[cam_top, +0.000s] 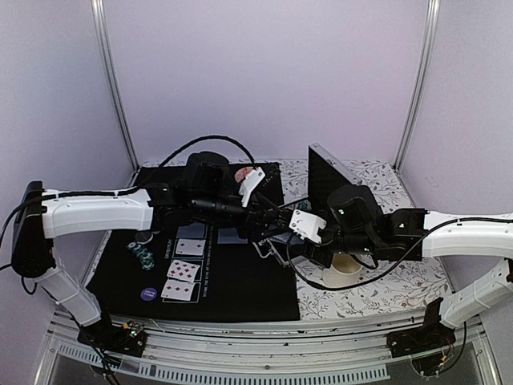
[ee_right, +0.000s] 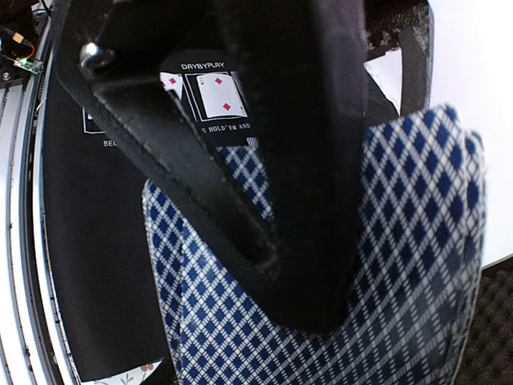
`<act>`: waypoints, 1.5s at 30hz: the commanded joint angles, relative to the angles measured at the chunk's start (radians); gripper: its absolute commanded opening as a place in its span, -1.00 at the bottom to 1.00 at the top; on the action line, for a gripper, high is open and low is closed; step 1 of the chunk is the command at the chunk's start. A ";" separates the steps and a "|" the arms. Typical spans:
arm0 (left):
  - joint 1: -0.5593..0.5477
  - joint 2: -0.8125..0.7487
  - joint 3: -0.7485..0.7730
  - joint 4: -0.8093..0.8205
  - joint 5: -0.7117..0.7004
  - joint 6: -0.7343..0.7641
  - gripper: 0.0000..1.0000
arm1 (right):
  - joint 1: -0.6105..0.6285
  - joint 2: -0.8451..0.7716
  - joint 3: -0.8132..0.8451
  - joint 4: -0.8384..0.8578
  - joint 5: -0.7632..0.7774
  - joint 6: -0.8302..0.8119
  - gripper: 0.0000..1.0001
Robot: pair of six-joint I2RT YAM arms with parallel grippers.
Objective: Distribute texas hold em gaming equipment
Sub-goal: Pick up the poker card from the face-down deck piles.
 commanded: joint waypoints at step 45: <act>0.052 -0.137 -0.072 -0.029 0.237 -0.026 -0.80 | 0.006 -0.027 0.007 0.028 0.015 -0.010 -0.17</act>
